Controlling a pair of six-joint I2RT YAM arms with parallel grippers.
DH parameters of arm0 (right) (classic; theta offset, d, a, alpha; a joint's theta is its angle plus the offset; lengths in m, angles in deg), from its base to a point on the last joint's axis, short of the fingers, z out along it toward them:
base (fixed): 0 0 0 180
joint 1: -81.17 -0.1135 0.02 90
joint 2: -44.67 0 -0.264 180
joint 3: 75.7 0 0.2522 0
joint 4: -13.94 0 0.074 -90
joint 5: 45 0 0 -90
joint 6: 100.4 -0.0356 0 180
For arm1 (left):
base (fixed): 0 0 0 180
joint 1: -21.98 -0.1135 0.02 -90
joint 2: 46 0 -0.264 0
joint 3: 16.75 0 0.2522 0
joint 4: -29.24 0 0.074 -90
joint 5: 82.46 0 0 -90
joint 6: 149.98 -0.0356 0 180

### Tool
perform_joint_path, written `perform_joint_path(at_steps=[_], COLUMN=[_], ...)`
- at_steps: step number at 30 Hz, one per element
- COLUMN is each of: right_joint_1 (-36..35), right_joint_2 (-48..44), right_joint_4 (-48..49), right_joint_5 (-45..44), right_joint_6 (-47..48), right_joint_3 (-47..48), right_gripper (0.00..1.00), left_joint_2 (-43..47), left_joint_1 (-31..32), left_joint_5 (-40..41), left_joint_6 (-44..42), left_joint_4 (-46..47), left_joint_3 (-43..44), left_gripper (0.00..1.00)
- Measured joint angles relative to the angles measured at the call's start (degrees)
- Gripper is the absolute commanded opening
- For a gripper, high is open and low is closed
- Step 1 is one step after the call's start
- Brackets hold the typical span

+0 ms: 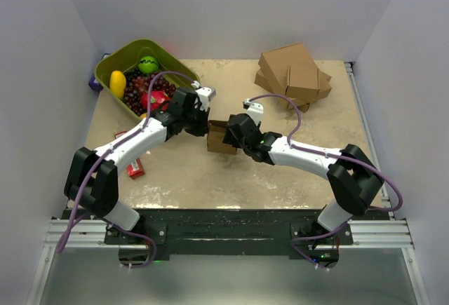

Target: Fold the paper box

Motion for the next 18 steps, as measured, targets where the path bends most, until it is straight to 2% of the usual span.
perform_joint_path(at_steps=[18], right_joint_1=[-0.02], right_joint_2=[0.55], right_joint_4=[-0.15], right_joint_5=[-0.42], right_joint_6=[0.2], right_joint_3=[0.59], right_gripper=[0.61], left_joint_2=[0.09], left_joint_1=[-0.24], left_joint_5=[-0.59], left_joint_6=[1.7], left_joint_4=[1.07], left_joint_3=[-0.33], left_gripper=[0.0])
